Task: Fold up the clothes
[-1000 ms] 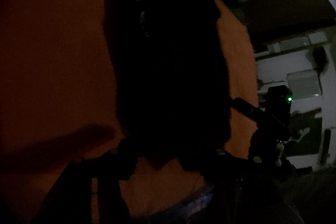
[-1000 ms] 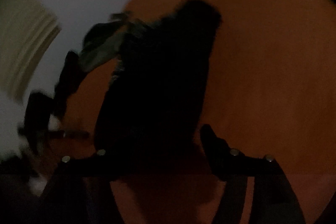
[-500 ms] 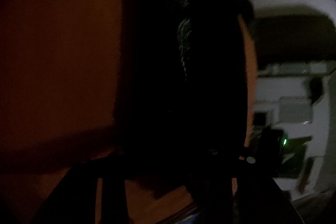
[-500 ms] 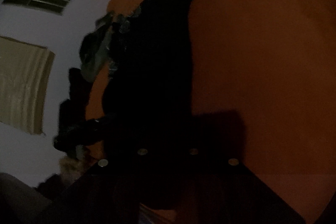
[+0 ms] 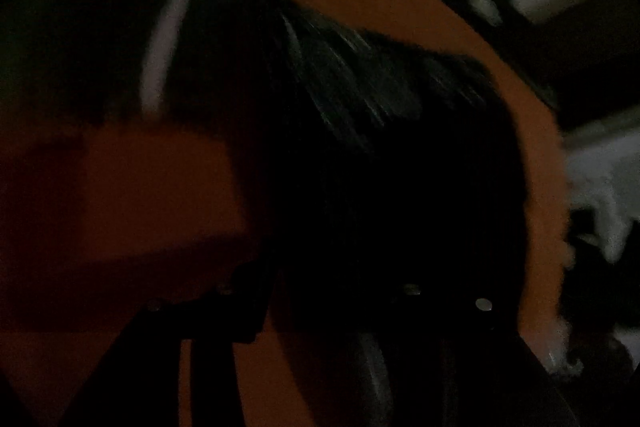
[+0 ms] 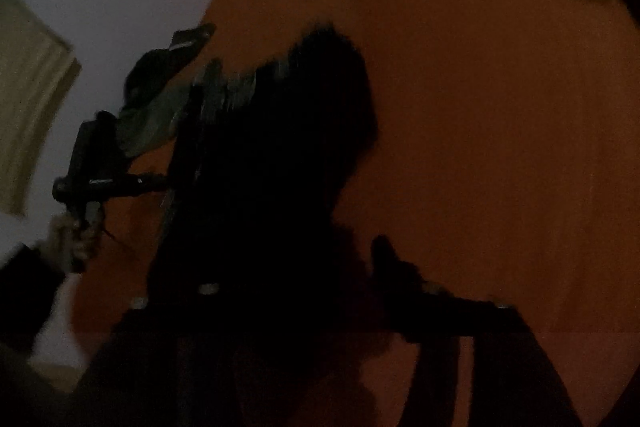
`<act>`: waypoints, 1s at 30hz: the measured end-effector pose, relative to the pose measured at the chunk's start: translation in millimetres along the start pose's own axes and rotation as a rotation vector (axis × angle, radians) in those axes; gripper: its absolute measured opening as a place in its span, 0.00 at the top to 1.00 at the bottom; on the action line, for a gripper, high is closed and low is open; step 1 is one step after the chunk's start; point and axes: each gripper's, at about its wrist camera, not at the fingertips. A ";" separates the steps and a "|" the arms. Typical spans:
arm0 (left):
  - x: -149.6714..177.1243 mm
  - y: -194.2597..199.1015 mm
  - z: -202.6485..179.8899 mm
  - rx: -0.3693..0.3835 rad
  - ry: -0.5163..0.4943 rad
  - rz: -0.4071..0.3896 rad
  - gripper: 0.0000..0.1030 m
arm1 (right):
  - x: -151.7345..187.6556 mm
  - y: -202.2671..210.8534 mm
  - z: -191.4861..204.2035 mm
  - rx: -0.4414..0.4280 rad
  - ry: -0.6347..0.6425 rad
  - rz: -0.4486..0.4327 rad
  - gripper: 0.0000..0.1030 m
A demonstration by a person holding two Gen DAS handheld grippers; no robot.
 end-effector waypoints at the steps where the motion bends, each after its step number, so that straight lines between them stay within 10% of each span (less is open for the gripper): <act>1: -12.9 -10.5 0.6 -0.008 0.032 -0.015 0.58 | -23.8 -14.6 2.2 -0.010 0.033 -0.017 0.28; 6: -31.0 -21.2 9.7 0.083 0.153 -0.136 0.62 | -91.5 -130.1 -36.5 -0.026 -0.118 0.073 0.35; 8: -32.2 -17.8 10.2 0.087 0.126 -0.163 0.93 | -92.6 -160.9 -47.9 -0.063 -0.187 0.119 0.62; 10: -34.2 -12.9 3.6 0.115 0.067 -0.199 0.95 | -92.9 -180.4 -55.1 -0.088 -0.213 0.139 0.96; 14: -39.8 5.0 15.9 0.170 -0.066 -0.301 0.94 | -95.1 -141.0 -64.5 -0.245 -0.218 -0.071 0.96; 20: -51.5 -23.4 52.7 0.217 0.052 -0.177 0.91 | -87.9 -172.0 -111.1 -0.223 -0.302 0.071 0.81; 23: -54.0 -24.8 43.1 0.214 0.053 -0.152 0.89 | -104.1 -148.0 -119.0 -0.198 -0.280 -0.019 0.40; 28: -57.2 -8.1 38.8 0.142 -0.020 -0.147 0.89 | -111.9 -160.7 -120.4 -0.205 -0.273 0.021 0.40; 30: -55.5 -7.9 20.7 0.082 -0.050 -0.135 0.89 | -104.1 -182.4 -104.2 -0.136 -0.214 0.086 0.58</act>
Point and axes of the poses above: each gripper's, at about its wrist camera, not at the fingertips, and y roughly against the way its jaws point, z to its left, x to its underside, and after that the axes turned 11 degrees about -z, right-handed
